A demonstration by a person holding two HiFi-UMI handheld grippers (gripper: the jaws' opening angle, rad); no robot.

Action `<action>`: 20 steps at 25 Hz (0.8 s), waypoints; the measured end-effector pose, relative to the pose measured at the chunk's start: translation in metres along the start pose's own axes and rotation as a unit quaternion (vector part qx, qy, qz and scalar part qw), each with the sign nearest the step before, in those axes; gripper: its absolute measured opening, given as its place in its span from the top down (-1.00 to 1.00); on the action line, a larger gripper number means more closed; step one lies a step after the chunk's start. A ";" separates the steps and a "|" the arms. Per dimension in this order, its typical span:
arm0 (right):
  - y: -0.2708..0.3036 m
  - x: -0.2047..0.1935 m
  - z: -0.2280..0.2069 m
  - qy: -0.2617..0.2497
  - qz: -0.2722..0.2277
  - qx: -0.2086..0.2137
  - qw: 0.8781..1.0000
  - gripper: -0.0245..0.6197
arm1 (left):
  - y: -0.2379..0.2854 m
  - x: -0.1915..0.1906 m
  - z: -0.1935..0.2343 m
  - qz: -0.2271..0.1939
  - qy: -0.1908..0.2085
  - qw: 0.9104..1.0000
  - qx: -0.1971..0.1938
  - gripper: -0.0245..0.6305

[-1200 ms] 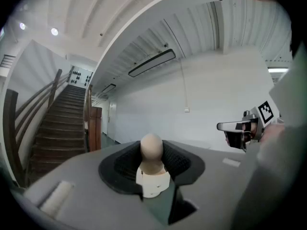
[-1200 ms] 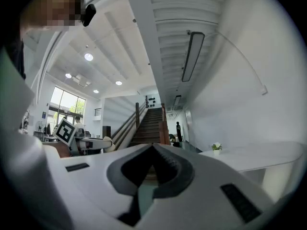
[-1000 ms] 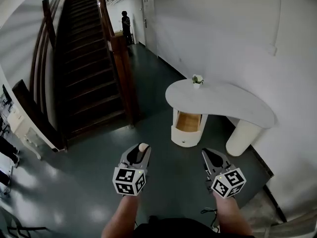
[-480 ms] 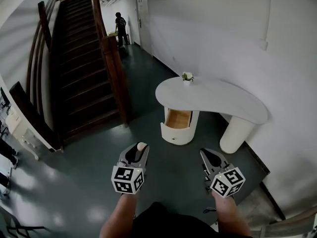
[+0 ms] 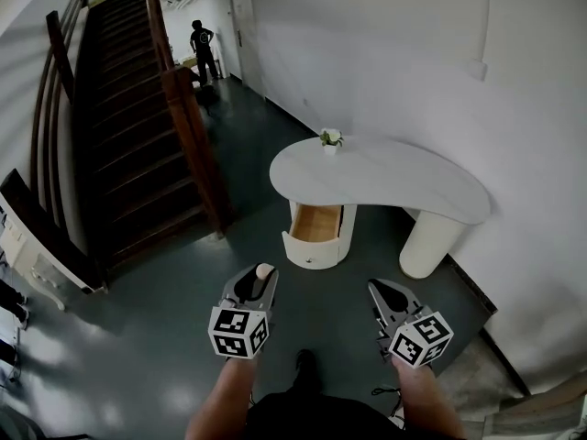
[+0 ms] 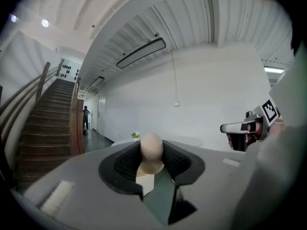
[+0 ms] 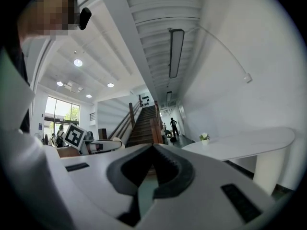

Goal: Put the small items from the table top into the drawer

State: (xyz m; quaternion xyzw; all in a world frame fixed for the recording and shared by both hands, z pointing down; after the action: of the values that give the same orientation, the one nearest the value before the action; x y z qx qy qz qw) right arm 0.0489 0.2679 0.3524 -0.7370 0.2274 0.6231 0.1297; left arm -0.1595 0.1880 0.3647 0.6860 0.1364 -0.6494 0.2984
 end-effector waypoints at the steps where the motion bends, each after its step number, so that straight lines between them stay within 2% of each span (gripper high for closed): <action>1: 0.005 -0.001 -0.007 0.001 0.002 -0.004 1.000 0.89 | 0.009 0.000 0.002 0.001 -0.001 1.000 -0.003 0.50; 9: 0.086 0.002 -0.050 -0.001 0.039 -0.012 0.999 0.89 | 0.084 0.004 0.059 0.003 -0.033 0.999 -0.011 0.50; 13: 0.133 0.013 -0.071 -0.007 0.057 -0.015 0.998 0.89 | 0.120 0.013 0.091 -0.001 -0.033 0.999 -0.011 0.50; 20: 0.210 0.028 -0.077 -0.024 0.068 -0.001 0.997 0.89 | 0.167 0.016 0.145 -0.004 -0.046 0.999 -0.015 0.50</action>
State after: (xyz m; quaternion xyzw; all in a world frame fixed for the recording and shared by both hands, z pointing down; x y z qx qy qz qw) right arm 0.0141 0.0452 0.3589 -0.7045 0.2735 0.6484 0.0918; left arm -0.1785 -0.0315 0.3910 0.6502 0.1356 -0.6793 0.3121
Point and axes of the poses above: the fingertips, and each gripper's own axes: y forward along the fingers, z to its left, x out of its top, the point moved 1 cm from there along -y, backward along the fingers, and after that the axes turned 5 degrees about z, right-handed, at the moved point
